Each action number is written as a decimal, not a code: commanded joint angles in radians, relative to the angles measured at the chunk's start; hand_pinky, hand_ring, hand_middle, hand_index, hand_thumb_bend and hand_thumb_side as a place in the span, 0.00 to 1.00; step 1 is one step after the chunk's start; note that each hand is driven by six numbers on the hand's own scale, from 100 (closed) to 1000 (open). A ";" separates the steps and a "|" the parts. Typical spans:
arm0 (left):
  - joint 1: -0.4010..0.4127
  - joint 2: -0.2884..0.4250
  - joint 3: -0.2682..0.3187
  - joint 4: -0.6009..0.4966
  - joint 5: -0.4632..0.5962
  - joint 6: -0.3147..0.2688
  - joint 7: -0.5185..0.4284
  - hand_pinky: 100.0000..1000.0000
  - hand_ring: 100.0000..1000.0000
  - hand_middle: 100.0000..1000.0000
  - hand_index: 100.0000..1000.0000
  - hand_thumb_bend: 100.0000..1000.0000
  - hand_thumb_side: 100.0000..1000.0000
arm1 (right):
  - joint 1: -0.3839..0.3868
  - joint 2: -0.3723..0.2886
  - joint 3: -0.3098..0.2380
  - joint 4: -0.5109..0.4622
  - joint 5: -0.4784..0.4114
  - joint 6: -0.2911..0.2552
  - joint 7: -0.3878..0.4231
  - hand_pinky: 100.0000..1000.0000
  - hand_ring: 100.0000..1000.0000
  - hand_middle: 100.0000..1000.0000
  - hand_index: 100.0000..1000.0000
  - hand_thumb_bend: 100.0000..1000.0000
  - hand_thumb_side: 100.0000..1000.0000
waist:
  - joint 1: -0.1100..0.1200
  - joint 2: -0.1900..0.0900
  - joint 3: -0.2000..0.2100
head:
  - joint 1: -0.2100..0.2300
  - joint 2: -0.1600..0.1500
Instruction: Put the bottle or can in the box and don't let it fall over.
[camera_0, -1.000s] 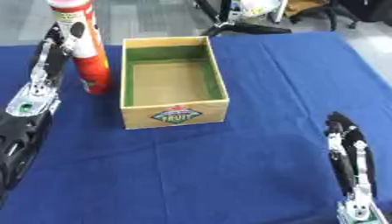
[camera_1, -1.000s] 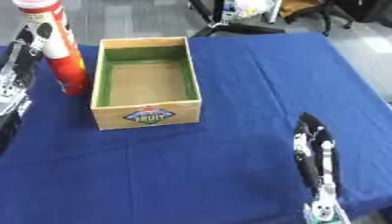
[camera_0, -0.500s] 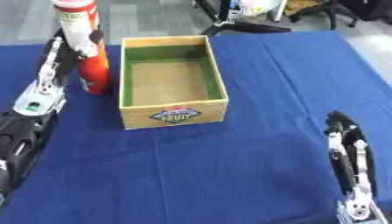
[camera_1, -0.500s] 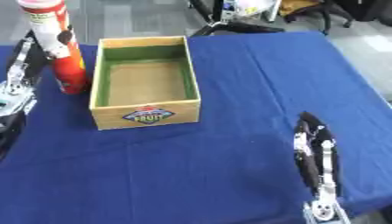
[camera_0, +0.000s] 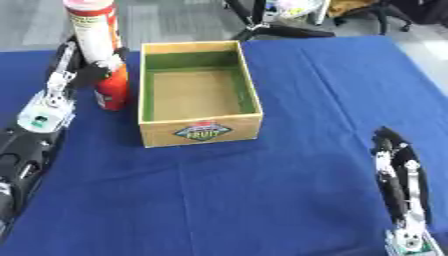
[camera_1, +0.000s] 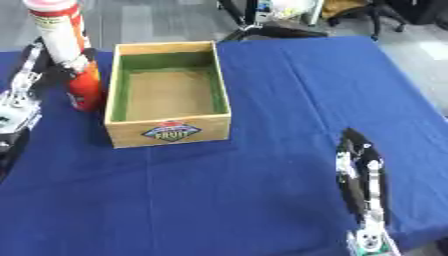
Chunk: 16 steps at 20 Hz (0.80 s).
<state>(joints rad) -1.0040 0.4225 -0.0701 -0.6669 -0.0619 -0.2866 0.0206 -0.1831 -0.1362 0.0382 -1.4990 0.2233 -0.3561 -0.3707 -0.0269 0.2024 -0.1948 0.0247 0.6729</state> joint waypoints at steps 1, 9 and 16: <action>-0.009 0.019 0.002 -0.013 -0.031 0.013 -0.007 0.44 0.45 0.38 0.73 0.00 0.00 | -0.004 -0.012 -0.002 -0.008 -0.006 -0.002 0.001 0.73 0.80 0.76 0.84 0.00 0.76 | 0.001 -0.021 0.004 | 0.000 -0.012; -0.015 0.029 0.013 -0.057 -0.018 -0.002 0.014 0.32 0.34 0.26 0.63 0.00 0.11 | -0.001 -0.014 -0.004 -0.007 -0.005 -0.001 0.001 0.73 0.80 0.76 0.83 0.00 0.76 | -0.001 -0.026 0.010 | 0.000 -0.007; -0.044 0.025 -0.024 -0.245 0.101 -0.015 0.024 0.29 0.32 0.24 0.61 0.00 0.13 | 0.006 -0.016 -0.003 -0.006 -0.003 0.000 0.003 0.73 0.80 0.76 0.83 0.00 0.76 | 0.000 -0.031 0.018 | 0.001 -0.001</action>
<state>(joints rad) -1.0151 0.4316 -0.0887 -0.8579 0.0159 -0.2982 0.0425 -0.1738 -0.1363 0.0379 -1.4951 0.2233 -0.3553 -0.3696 -0.0275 0.1974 -0.1767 0.0245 0.6745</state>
